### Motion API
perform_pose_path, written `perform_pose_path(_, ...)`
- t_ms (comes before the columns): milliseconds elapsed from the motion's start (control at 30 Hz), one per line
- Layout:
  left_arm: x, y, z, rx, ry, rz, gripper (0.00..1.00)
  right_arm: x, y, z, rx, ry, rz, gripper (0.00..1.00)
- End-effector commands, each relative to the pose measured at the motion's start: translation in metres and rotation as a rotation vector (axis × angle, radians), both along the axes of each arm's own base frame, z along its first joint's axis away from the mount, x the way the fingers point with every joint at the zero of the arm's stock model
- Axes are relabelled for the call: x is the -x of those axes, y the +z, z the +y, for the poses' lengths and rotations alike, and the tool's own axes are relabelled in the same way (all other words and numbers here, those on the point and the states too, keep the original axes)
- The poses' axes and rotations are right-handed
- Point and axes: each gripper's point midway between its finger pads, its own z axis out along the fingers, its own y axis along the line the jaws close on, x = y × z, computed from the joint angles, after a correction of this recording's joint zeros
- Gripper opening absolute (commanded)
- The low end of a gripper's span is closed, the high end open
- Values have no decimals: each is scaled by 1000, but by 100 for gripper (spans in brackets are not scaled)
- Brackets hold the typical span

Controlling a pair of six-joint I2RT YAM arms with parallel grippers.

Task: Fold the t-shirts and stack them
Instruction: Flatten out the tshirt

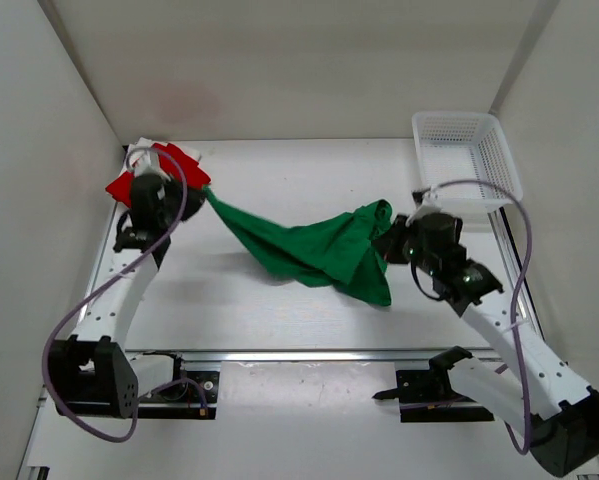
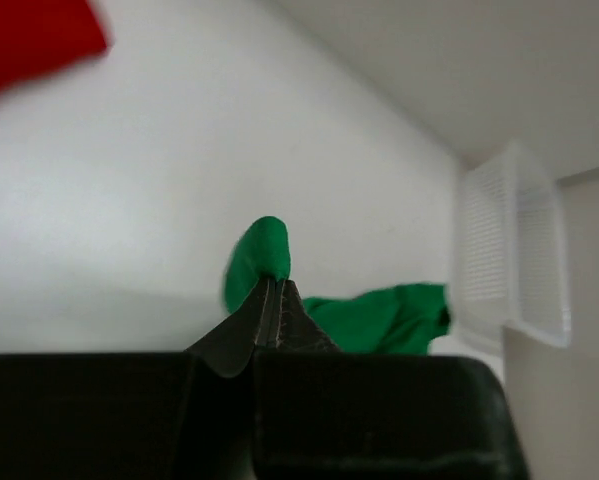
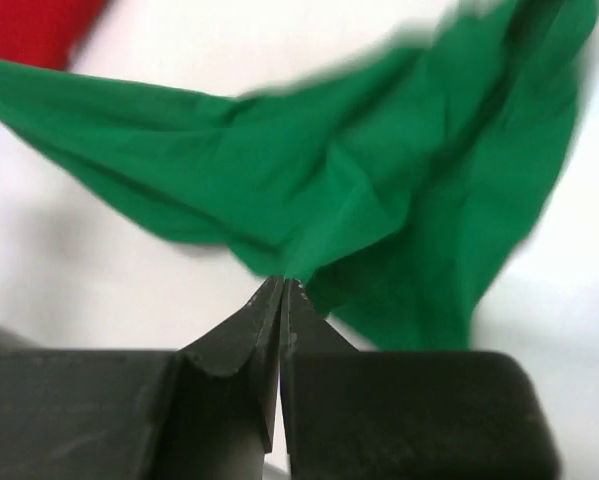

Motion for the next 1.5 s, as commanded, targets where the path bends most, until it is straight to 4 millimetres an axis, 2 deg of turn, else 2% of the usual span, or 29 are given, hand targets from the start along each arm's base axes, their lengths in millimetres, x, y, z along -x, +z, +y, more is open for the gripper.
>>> perform_pose_path(0, -1, 108, -14, -85, -119, -174, 0, -38, 106, -15, 82, -104, -215, 0)
perform_pose_path(33, -1, 148, -14, -95, -116, -241, 0, -44, 114, -16, 121, -122, -220, 0)
perform_pose_path(67, 1, 183, -17, -99, -128, -312, 0, -47, 158, -18, 111, -134, -306, 0)
perform_pose_path(100, 2, 197, -15, -80, -136, -340, 0, -52, 195, -24, 119, -164, -374, 1)
perform_pose_path(133, 7, 230, -12, -53, -144, -402, 0, -60, 202, -28, 146, -182, -366, 0)
perform_pose_path(167, 9, 253, -13, -27, -168, -444, 0, -65, 237, -36, 157, -204, -417, 0)
perform_pose_path(233, 10, 282, 7, -27, -130, -496, 0, -71, 307, -49, 146, -238, -518, 0)
perform_pose_path(267, 13, 296, 11, -30, -121, -521, 0, -79, 309, -45, 161, -204, -504, 0)
perform_pose_path(300, 20, 308, 11, -29, -126, -542, 0, -87, 333, -55, 152, -229, -542, 0)
perform_pose_path(333, 20, 312, 17, -46, -104, -554, 0, -79, 356, -55, 133, -195, -580, 0)
perform_pose_path(400, 21, 304, 14, -69, -89, -530, 0, -87, 334, -25, 179, -122, -495, 0)
perform_pose_path(433, 25, 305, 16, -82, -73, -546, 0, -80, 302, 14, 210, -23, -440, 0)
perform_pose_path(467, 22, 290, 14, -63, -89, -520, 0, -78, 252, 42, 257, 37, -382, 0)
perform_pose_path(500, 21, 272, 15, -47, -87, -503, 0, -69, 249, 64, 206, 99, -425, 1)
perform_pose_path(533, 21, 259, 13, -29, -97, -492, 0, -61, 188, 88, 221, 176, -321, 0)
perform_pose_path(567, 20, 253, 13, -22, -96, -484, 0, -52, 150, 108, 179, 245, -270, 1)
perform_pose_path(600, 19, 240, 15, -20, -94, -462, 0, -43, 137, 132, 132, 324, -271, 0)
perform_pose_path(667, 20, 229, 17, -16, -87, -448, 0, -20, 64, 168, 117, 445, -149, 0)
perform_pose_path(700, 19, 224, 17, -18, -85, -438, 0, -17, 47, 178, 106, 462, -131, 0)
perform_pose_path(833, 22, 212, 26, -22, -48, -431, 0, -5, 9, 229, 19, 583, -80, 6)
perform_pose_path(900, 23, 202, 23, -15, -58, -417, 0, -8, 3, 253, -4, 605, -80, 12)
perform_pose_path(967, 25, 188, 21, 14, -64, -415, 0, -6, -24, 276, 20, 639, -39, 16)
perform_pose_path(1000, 26, 181, 21, 31, -71, -401, 0, -2, -18, 289, 4, 661, -52, 18)
perform_pose_path(1067, 24, 159, 26, 35, -58, -369, 0, 2, -36, 308, -4, 693, -18, 22)
perform_pose_path(1133, 26, 146, 25, 38, -58, -343, 0, -3, -38, 324, -3, 692, -32, 24)
perform_pose_path(1167, 28, 142, 25, 45, -61, -346, 0, -4, -49, 330, 5, 700, -8, 23)
perform_pose_path(1233, 29, 137, 24, 44, -65, -329, 0, -10, -48, 345, -25, 706, 18, 24)
perform_pose_path(1433, 33, 155, 23, -40, -48, -330, 0, -14, -92, 373, -11, 712, 131, 21)
perform_pose_path(1467, 36, 156, 23, -58, -37, -317, 0, -18, -93, 377, -17, 704, 133, 21)
